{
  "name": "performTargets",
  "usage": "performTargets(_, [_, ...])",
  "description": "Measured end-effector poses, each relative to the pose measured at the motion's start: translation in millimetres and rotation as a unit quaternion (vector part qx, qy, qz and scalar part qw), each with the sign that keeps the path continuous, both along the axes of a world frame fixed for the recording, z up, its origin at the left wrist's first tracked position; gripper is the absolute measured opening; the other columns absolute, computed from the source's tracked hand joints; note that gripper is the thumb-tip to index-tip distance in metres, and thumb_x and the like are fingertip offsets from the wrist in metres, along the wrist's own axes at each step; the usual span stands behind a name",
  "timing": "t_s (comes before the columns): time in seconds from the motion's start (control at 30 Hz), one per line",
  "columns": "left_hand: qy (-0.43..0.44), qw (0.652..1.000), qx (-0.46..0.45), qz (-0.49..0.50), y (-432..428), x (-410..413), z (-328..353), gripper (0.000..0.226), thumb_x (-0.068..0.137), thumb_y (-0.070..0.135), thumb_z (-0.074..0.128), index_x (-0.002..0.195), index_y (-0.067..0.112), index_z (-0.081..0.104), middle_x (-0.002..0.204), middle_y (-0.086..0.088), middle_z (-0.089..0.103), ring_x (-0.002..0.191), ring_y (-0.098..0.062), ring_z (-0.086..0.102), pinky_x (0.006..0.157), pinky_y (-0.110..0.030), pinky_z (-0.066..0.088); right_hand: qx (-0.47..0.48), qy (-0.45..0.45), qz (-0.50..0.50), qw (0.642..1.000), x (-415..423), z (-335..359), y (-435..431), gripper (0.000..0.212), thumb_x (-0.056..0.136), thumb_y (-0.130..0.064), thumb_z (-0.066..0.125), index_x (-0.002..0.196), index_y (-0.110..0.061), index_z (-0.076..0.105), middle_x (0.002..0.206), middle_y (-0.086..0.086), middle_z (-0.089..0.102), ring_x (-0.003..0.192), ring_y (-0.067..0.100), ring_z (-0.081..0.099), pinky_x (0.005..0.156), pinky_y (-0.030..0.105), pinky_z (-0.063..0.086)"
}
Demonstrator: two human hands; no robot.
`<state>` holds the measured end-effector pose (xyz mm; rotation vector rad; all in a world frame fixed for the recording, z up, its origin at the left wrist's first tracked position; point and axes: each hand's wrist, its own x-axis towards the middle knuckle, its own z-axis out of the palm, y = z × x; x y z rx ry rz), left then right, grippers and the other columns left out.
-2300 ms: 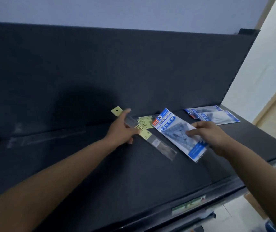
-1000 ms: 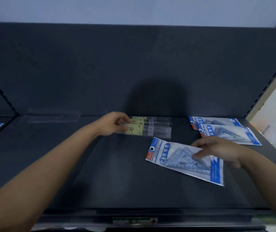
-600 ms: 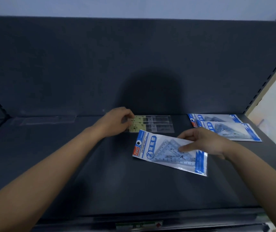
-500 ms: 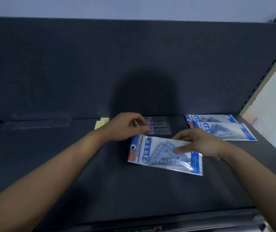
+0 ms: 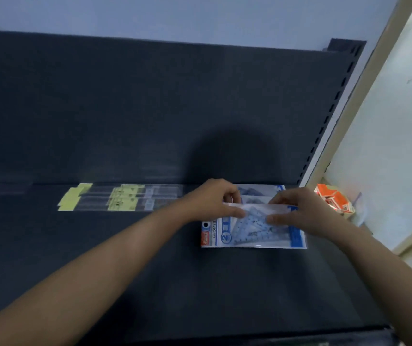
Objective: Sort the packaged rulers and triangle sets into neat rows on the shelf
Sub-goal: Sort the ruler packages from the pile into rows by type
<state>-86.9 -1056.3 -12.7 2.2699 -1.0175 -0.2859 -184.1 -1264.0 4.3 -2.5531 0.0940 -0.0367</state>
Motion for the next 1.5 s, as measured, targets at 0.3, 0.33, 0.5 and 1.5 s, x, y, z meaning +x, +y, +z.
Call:
performTargets(0.3, [-0.215, 0.953, 0.183, 0.113, -28.2, -5.2, -11.5, 0.044, 0.087, 0.058, 0.056, 0.104, 0.018, 0.061, 0.103, 0.001, 0.061, 0.098, -0.021, 0.055, 0.083, -0.032, 0.039, -0.042, -0.029, 0.070, 0.996, 28.2, -34.2, -41.6, 0.027, 0.078, -0.027, 0.074, 0.104, -0.025, 0.064, 0.099, -0.010, 0.060, 0.091, 0.009, 0.055, 0.079, 0.021, 0.040])
performTargets(0.33, [-0.225, 0.946, 0.200, 0.117, -27.6, -6.5, -12.6, 0.045, 0.089, 0.058, 0.052, 0.106, 0.017, 0.060, 0.106, 0.000, 0.060, 0.101, -0.021, 0.054, 0.087, -0.033, 0.039, -0.040, -0.024, 0.073, 0.996, 30.5, -34.9, -42.2, 0.029, 0.078, -0.027, 0.073, 0.105, -0.025, 0.064, 0.102, -0.009, 0.062, 0.092, 0.010, 0.056, 0.080, 0.021, 0.041])
performTargets(0.5, [-0.210, 0.950, 0.194, 0.122, -27.5, -13.9, -23.0, 0.046, 0.097, 0.052, 0.041, 0.114, 0.016, 0.063, 0.115, 0.001, 0.062, 0.107, -0.019, 0.056, 0.091, -0.035, 0.044, -0.076, 0.017, 0.071, 0.994, 34.2, -35.1, -43.7, 0.041, 0.082, -0.034, 0.067, 0.121, -0.023, 0.059, 0.123, -0.001, 0.061, 0.108, 0.018, 0.057, 0.094, 0.029, 0.045])
performTargets(1.5, [-0.211, 0.879, 0.262, 0.339, 68.4, -53.2, 9.3, 0.075, 0.088, 0.073, 0.025, 0.139, 0.022, 0.046, 0.142, -0.002, 0.048, 0.131, -0.024, 0.040, 0.107, -0.038, 0.027, -0.192, -0.059, 0.184, 0.962, 41.5, -10.2, 71.6, 0.073, 0.089, -0.065, 0.030, 0.147, -0.021, 0.029, 0.149, 0.003, 0.039, 0.134, 0.021, 0.038, 0.108, 0.035, 0.029])
